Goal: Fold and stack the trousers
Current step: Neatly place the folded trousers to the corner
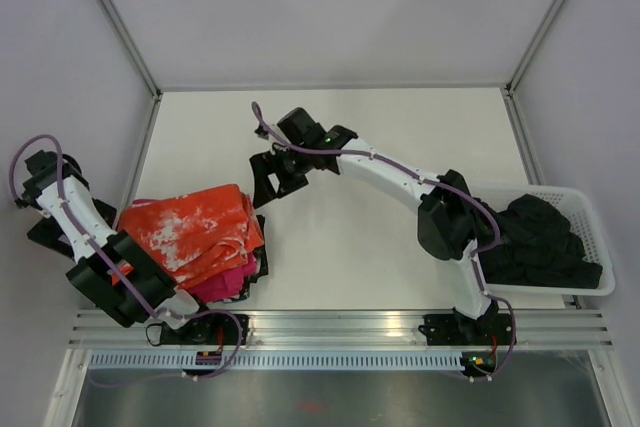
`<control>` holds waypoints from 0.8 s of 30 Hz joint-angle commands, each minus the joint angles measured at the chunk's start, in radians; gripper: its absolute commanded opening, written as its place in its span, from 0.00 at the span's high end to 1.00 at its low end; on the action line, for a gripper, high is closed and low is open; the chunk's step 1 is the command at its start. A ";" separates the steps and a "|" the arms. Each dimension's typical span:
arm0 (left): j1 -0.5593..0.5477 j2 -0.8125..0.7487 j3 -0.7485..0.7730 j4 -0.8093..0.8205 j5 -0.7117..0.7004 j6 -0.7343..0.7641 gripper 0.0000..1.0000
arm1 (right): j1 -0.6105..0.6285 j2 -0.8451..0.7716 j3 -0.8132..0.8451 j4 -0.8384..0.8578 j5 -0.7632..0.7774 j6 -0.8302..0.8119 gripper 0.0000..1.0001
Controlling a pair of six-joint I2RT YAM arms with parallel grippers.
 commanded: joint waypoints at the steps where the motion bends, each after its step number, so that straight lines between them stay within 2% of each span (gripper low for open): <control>1: -0.015 -0.031 0.118 0.161 -0.001 0.058 0.02 | -0.052 -0.076 0.147 -0.189 0.044 -0.091 0.05; 3: -0.070 -0.076 0.147 0.164 0.115 0.101 0.00 | -0.101 -0.121 0.172 -0.203 0.040 -0.084 0.05; 6: -0.168 -0.135 0.164 0.158 0.205 0.124 0.01 | -0.188 -0.195 0.172 -0.194 0.038 -0.065 0.05; 10: -0.445 -0.175 0.167 0.118 0.343 0.075 0.12 | -0.306 -0.276 0.126 -0.200 0.061 -0.045 0.08; 12: -0.562 -0.209 0.132 0.124 0.357 -0.029 0.17 | -0.372 -0.332 0.086 -0.192 0.107 -0.045 0.10; 13: -0.685 -0.221 0.083 0.144 0.348 -0.103 0.19 | -0.389 -0.352 0.037 -0.188 0.127 -0.048 0.12; 14: -0.743 -0.229 0.058 0.153 0.337 -0.144 0.21 | -0.424 -0.385 0.015 -0.183 0.165 -0.050 0.13; 15: -0.857 -0.234 0.032 0.164 0.333 -0.181 0.22 | -0.443 -0.396 -0.020 -0.181 0.179 -0.050 0.16; 16: -0.909 -0.244 -0.017 0.194 0.319 -0.257 0.22 | -0.457 -0.410 -0.035 -0.180 0.191 -0.053 0.17; 19: -1.081 -0.225 -0.097 0.225 0.241 -0.380 0.33 | -0.497 -0.447 -0.089 -0.178 0.234 -0.050 0.19; 21: -1.146 -0.199 -0.134 0.167 0.190 -0.441 0.53 | -0.511 -0.468 -0.121 -0.178 0.268 -0.045 0.20; 22: -1.164 -0.186 -0.147 0.146 0.175 -0.508 0.72 | -0.514 -0.484 -0.132 -0.180 0.283 -0.041 0.20; 24: -1.216 -0.195 -0.204 0.097 0.165 -0.570 0.84 | -0.515 -0.497 -0.167 -0.180 0.325 -0.038 0.20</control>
